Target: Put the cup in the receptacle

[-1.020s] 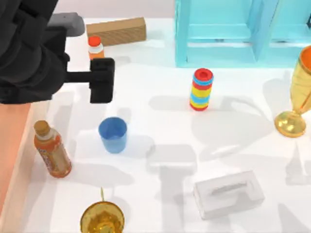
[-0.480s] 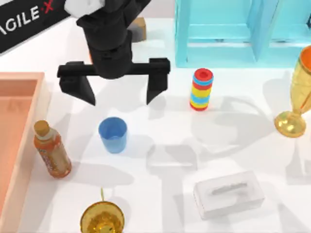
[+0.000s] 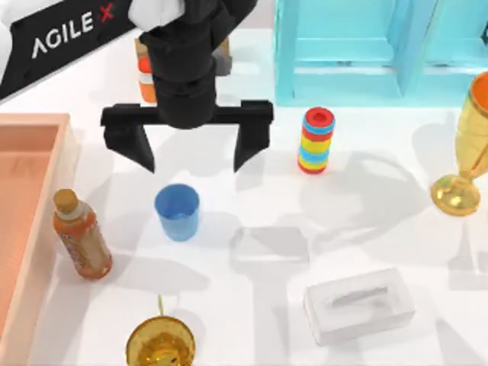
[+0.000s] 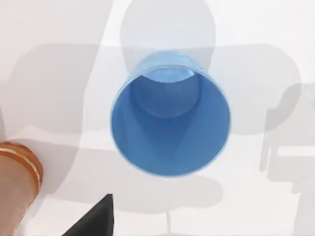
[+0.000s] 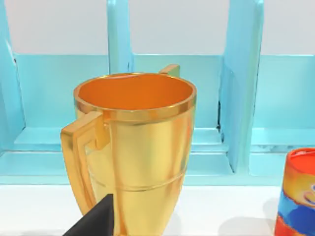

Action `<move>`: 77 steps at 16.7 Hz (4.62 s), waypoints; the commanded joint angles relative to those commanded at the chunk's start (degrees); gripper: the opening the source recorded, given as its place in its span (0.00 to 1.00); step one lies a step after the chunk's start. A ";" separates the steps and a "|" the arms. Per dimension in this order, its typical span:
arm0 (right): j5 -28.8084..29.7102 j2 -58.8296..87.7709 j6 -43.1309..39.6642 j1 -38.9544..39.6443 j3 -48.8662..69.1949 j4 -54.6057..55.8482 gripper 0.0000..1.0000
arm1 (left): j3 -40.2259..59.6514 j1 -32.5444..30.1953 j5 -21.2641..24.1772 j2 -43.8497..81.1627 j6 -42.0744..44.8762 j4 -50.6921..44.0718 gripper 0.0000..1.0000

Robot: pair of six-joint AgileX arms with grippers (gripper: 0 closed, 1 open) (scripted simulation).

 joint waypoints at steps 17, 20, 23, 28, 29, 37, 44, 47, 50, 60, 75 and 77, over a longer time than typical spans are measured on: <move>0.00 0.00 0.00 0.00 0.00 0.00 1.00 | -17.04 -0.16 -0.04 3.84 0.15 20.81 0.85; 0.00 0.00 0.00 0.00 0.00 0.00 1.00 | -17.04 -0.16 -0.04 3.84 0.15 20.81 0.62; 0.00 0.00 0.00 0.00 0.00 0.00 1.00 | -17.04 -0.16 -0.04 3.84 0.15 20.81 0.40; 0.00 0.00 0.00 0.00 0.00 0.00 1.00 | -17.04 -0.16 -0.04 3.84 0.15 20.81 0.02; 0.00 0.00 0.00 0.00 0.00 0.00 1.00 | -17.04 -0.16 -0.04 3.84 0.15 20.81 0.00; 0.00 0.00 0.00 0.00 0.00 0.00 1.00 | -17.03 -0.10 -0.05 3.76 0.19 20.81 0.00; 0.00 0.00 0.00 0.00 0.00 0.00 1.00 | -11.81 5.55 -1.99 0.60 13.07 17.62 0.00; 0.00 0.00 0.00 0.00 0.00 0.00 1.00 | -10.09 13.87 -2.71 -3.43 24.53 12.64 0.00; 0.00 0.00 0.00 0.00 0.00 0.00 1.00 | -11.05 25.15 -2.76 -8.65 34.52 6.49 0.00; 0.00 0.00 0.00 0.00 0.00 0.00 1.00 | -16.49 42.32 -0.65 -19.11 42.28 -2.90 0.00; 0.00 0.00 0.00 0.00 0.00 0.00 1.00 | -29.72 44.07 -0.65 -17.96 44.04 11.49 0.08; 0.00 0.00 0.00 0.00 0.00 0.00 1.00 | -29.72 44.07 -0.65 -17.96 44.04 11.49 0.23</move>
